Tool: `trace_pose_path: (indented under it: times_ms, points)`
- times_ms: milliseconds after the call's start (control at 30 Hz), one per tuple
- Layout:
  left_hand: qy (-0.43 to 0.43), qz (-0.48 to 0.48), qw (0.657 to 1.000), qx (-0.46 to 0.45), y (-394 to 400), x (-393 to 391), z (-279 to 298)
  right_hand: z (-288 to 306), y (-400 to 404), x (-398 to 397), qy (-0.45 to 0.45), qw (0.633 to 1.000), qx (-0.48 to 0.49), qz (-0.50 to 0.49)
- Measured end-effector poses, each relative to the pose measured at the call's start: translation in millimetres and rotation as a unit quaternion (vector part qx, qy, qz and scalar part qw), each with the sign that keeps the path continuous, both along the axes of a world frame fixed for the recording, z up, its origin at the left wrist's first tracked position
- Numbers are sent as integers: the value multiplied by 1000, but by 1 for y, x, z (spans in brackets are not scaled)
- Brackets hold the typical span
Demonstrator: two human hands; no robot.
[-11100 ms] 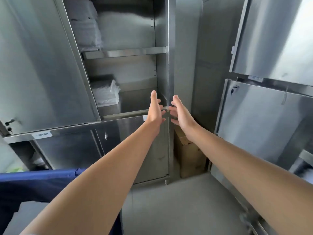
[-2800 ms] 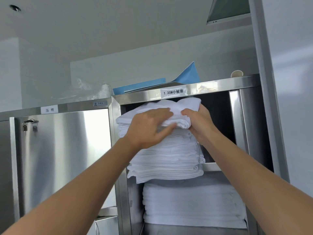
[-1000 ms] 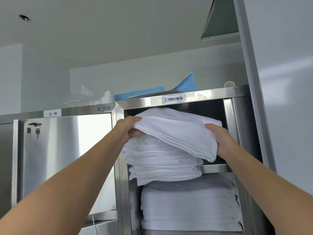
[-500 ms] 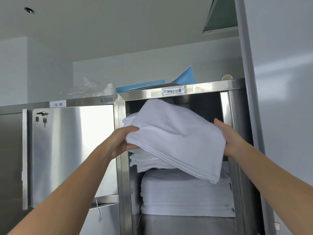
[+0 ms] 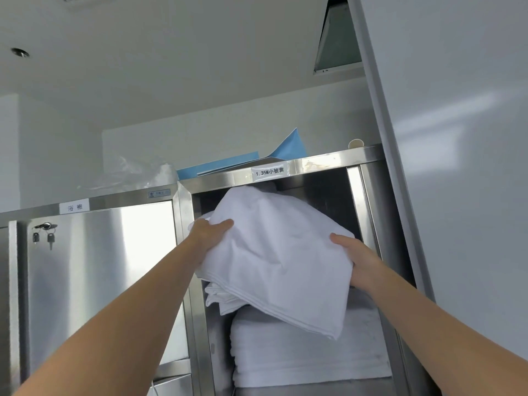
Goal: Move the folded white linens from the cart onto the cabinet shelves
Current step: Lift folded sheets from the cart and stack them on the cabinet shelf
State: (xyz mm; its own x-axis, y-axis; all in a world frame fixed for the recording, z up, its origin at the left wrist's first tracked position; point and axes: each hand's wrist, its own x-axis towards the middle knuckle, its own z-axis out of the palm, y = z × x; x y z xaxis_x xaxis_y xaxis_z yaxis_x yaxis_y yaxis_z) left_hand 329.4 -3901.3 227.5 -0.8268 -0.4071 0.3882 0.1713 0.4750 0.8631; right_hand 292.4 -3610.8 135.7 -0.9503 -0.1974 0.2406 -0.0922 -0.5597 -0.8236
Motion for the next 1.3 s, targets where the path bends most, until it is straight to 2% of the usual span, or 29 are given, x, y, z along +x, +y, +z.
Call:
trace_pose_path:
  times_ms: [100, 167, 267, 333, 400, 500, 600, 700, 800, 867, 933, 1033, 1100, 1167, 1233, 1300]
  points:
    - [9, -16, 1000, 14, -3, 10, -12, -8, 8, -1, 4, 1000, 16, 11]
    - [-1, -67, 998, 21, -13, 25, -16, -14, 18, 1, 5, 999, 34, 21]
    - [-91, -203, 975, 19, -26, 48, -19, -22, 30, 4, 5, 1000, 13, 23]
    - [-153, -232, 961, 10, -32, 52, -19, -23, 26, 3, -10, 999, -28, 14]
    - [-176, -219, 960, -10, -29, 50, -20, -19, 21, 5, -22, 999, -41, 13]
    - [-125, -151, 980, -28, -23, 35, -23, -17, 17, 2, -3, 1000, -9, 2]
    - [-44, -115, 992, 11, -14, 19, -20, -20, 20, -2, -4, 1000, 28, 3]
    - [9, -92, 994, 57, -6, 6, -13, -26, 25, 1, 20, 997, 58, 55]
    - [42, -60, 994, 78, -4, -2, -15, -32, 27, 3, 32, 989, 92, 111]
    - [55, -49, 994, 74, -10, -3, -16, -33, 21, 1, 20, 991, 93, 91]
    - [41, -107, 992, 51, -20, -3, -15, -33, 15, -5, 21, 997, 43, 54]
    - [-82, -200, 976, 20, -30, 3, -10, -34, 17, -9, 22, 1000, -13, 3]
    - [-183, -221, 958, -4, -31, 7, -8, -37, 23, -9, 2, 1000, 22, -2]
    - [-237, -234, 942, -43, -29, 10, -10, -39, 28, -9, -20, 998, 62, -3]
    - [-225, -217, 948, -60, -24, 4, -13, -37, 30, -8, -2, 996, 83, -11]
    - [-153, -174, 973, -12, -15, -5, -18, -35, 26, -5, 16, 996, 82, -24]
